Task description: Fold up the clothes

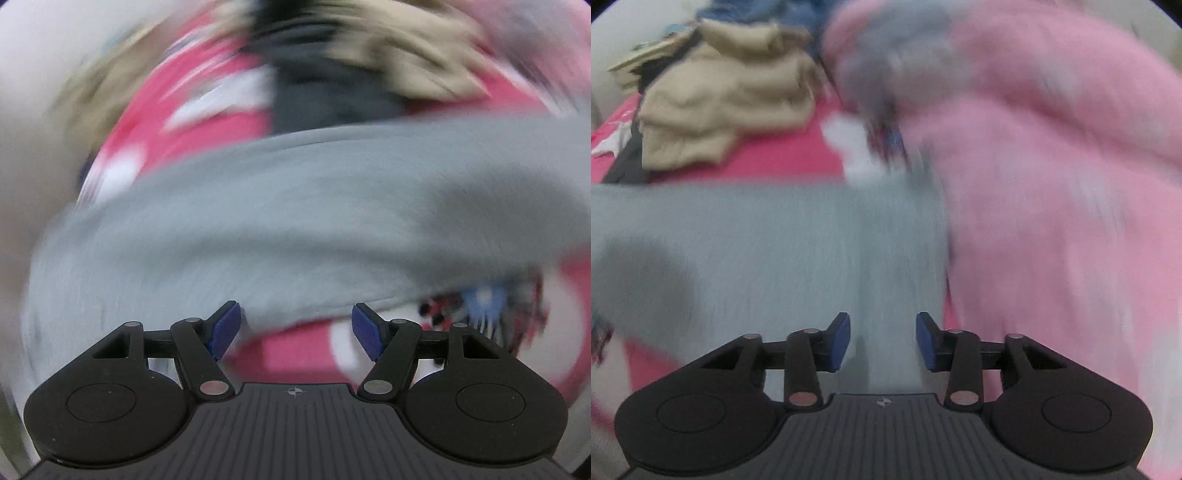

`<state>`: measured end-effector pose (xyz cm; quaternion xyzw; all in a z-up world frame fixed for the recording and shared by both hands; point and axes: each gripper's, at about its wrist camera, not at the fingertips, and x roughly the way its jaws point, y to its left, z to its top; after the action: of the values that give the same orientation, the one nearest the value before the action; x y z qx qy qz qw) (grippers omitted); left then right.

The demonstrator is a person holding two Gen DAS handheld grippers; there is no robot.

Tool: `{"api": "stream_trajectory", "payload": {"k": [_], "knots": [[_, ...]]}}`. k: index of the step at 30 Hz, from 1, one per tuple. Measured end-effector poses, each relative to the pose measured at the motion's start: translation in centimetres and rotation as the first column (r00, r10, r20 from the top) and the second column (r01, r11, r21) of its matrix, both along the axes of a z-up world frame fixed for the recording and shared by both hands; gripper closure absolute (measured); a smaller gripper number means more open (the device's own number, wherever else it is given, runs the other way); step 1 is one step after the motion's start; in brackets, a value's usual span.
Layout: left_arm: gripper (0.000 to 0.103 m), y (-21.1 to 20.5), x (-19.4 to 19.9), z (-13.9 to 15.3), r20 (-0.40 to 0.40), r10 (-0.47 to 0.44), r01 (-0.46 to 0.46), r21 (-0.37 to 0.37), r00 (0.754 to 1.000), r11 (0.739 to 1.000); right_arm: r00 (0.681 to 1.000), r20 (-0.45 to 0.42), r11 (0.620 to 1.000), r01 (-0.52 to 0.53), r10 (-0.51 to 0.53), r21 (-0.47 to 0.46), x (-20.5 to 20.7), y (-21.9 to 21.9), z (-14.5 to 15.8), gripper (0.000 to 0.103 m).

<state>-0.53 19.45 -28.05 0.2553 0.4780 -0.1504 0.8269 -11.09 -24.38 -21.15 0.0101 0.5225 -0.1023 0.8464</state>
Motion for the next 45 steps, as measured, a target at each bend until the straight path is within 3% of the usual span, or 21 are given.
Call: {"api": "stream_trajectory", "payload": {"k": [2, 4, 7, 9, 12, 13, 14, 17, 19, 22, 23, 27, 30, 32, 35, 37, 38, 39, 40, 43, 45], "knots": [[0.036, -2.0, -0.7, -1.6, 0.005, -0.210, 0.207, 0.137, 0.978, 0.969, 0.995, -0.063, 0.995, 0.084, -0.081, 0.054, -3.1, -0.7, -0.6, 0.060], [0.037, -2.9, -1.7, -3.1, -0.009, -0.365, 0.356, 0.242, 0.931, 0.902, 0.976, -0.106, 0.966, 0.204, -0.189, 0.162, -4.9, -2.0, -1.2, 0.060], [0.036, -2.8, -1.8, -3.7, -0.023, -0.436, 0.426, 0.268, 0.900, 0.864, 0.920, -0.128, 0.862, 0.391, -0.370, 0.321, -6.2, -4.4, -2.1, 0.056], [0.039, -2.8, -1.8, -4.0, -0.033, -0.474, 0.463, 0.280, 0.880, 0.841, 0.847, -0.148, 0.743, 0.521, -0.510, 0.421, -6.6, -6.1, -2.9, 0.045], [0.046, -2.6, -1.4, -3.5, -0.046, -0.444, 0.439, 0.271, 0.895, 0.857, 0.673, -0.221, 0.477, 0.683, -0.706, 0.553, -7.2, -8.1, -5.0, 0.042], [0.047, -2.6, -1.5, -3.4, -0.049, -0.440, 0.436, 0.276, 0.897, 0.857, 0.636, -0.231, 0.418, 0.695, -0.736, 0.585, -7.2, -8.3, -5.6, 0.042], [0.047, -2.5, -1.5, -3.4, -0.055, -0.439, 0.436, 0.282, 0.897, 0.855, 0.618, -0.227, 0.393, 0.698, -0.752, 0.599, -6.9, -8.3, -5.9, 0.042], [0.053, -2.0, -1.6, -3.6, -0.077, -0.430, 0.432, 0.291, 0.900, 0.853, 0.565, -0.204, 0.396, 0.752, -0.800, 0.527, -5.3, -7.8, -6.4, 0.042], [0.058, -1.6, -1.1, -3.6, -0.088, -0.406, 0.414, 0.275, 0.910, 0.868, 0.540, -0.190, 0.400, 0.777, -0.820, 0.486, -4.7, -7.2, -6.5, 0.045], [0.078, -1.1, -0.3, -3.5, -0.095, -0.359, 0.372, 0.232, 0.928, 0.899, 0.612, -0.144, 0.513, 0.751, -0.778, 0.415, -3.6, -6.3, -5.7, 0.070], [0.090, -0.9, 0.0, -3.4, -0.098, -0.345, 0.359, 0.218, 0.933, 0.908, 0.654, -0.124, 0.563, 0.720, -0.746, 0.407, -3.4, -6.2, -5.1, 0.091], [0.099, 0.0, 0.7, -2.0, -0.131, -0.329, 0.347, 0.155, 0.935, 0.925, 0.759, -0.045, 0.701, 0.622, -0.650, 0.349, -2.9, -5.9, -2.4, 0.096], [0.099, 0.5, 0.5, -1.1, -0.176, -0.337, 0.359, 0.115, 0.925, 0.926, 0.833, 0.031, 0.815, 0.533, -0.553, 0.228, -1.9, -4.4, -0.4, 0.097], [0.099, 0.7, 0.4, -1.3, -0.206, -0.337, 0.361, 0.094, 0.919, 0.928, 0.858, 0.023, 0.852, 0.505, -0.513, 0.136, -0.8, -3.5, -0.9, 0.097], [0.094, 1.2, 0.5, -2.6, -0.242, -0.305, 0.331, 0.075, 0.921, 0.941, 0.866, -0.061, 0.866, 0.499, -0.497, 0.031, 0.4, -3.1, -3.9, 0.094], [0.092, 1.5, 0.4, -2.8, -0.224, -0.265, 0.282, 0.050, 0.938, 0.958, 0.855, -0.081, 0.857, 0.515, -0.513, 0.002, 0.3, -3.4, -5.3, 0.080], [0.084, 1.6, 0.2, -2.4, -0.220, -0.260, 0.276, 0.046, 0.940, 0.960, 0.851, -0.077, 0.855, 0.519, -0.519, -0.018, 0.0, -3.5, -5.2, 0.066], [0.066, 1.7, 0.1, -2.1, -0.216, -0.255, 0.269, 0.041, 0.943, 0.962, 0.851, -0.076, 0.854, 0.516, -0.519, -0.062, -0.2, -3.4, -4.6, 0.062], [0.058, 1.9, -0.1, -1.6, -0.208, -0.252, 0.265, 0.035, 0.945, 0.964, 0.853, -0.070, 0.854, 0.508, -0.517, -0.108, -0.5, -3.3, -3.8, 0.062], [0.049, 2.5, -1.0, 0.1, -0.139, -0.261, 0.266, 0.019, 0.955, 0.964, 0.893, 0.024, 0.881, 0.446, -0.448, -0.158, -1.4, -1.8, -1.0, 0.062], [0.044, 2.9, -0.7, 0.5, -0.106, -0.225, 0.226, 0.001, 0.969, 0.974, 0.944, 0.110, 0.938, 0.323, -0.310, -0.129, -0.9, 0.4, 0.4, 0.062]]}}
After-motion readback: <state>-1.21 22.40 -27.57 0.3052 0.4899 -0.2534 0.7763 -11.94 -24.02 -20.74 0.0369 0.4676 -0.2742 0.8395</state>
